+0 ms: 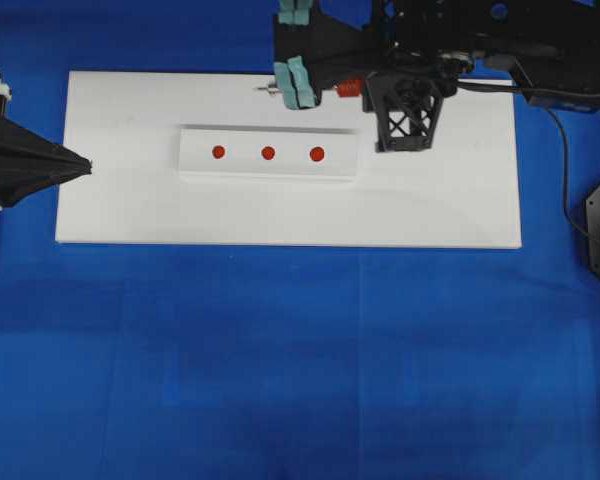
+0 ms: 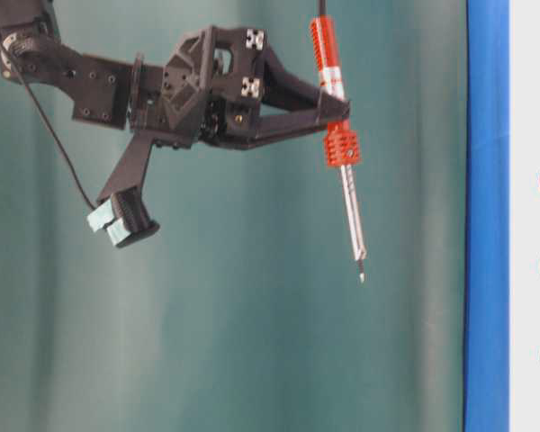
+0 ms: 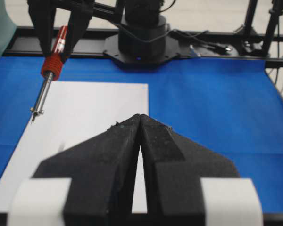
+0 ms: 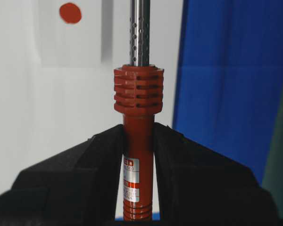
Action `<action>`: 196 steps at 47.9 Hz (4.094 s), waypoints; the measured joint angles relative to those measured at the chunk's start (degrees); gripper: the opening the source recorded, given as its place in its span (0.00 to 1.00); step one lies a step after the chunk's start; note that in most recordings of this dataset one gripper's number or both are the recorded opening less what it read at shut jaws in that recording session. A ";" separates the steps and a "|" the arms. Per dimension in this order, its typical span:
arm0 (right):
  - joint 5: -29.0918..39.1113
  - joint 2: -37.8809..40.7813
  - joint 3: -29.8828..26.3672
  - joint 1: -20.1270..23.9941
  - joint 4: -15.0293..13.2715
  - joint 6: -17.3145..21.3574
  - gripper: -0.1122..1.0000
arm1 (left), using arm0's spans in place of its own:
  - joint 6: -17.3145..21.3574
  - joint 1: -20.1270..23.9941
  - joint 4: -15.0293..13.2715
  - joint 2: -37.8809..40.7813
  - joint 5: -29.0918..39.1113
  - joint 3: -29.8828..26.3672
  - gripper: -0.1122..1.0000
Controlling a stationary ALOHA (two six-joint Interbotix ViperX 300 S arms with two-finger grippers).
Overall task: Touch the tip of the soldering iron to the mark.
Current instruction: 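Raise the iron and move it right, lowering onto the rightmost red dot, then hold the iron tip against the rightmost red dot, then lift the iron off the strip and carry it down toward the table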
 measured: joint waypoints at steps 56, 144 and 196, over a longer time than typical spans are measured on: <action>-6.24 -8.61 18.19 0.09 0.70 3.16 0.16 | 0.00 0.00 0.00 -0.18 0.00 0.00 0.10; -14.94 -0.26 22.24 -0.09 2.90 3.25 0.16 | 0.00 0.00 0.00 -0.18 -0.09 0.00 0.10; -15.38 -0.18 22.24 -0.09 3.16 3.25 0.16 | 0.00 0.00 0.00 -0.18 -0.09 0.09 0.10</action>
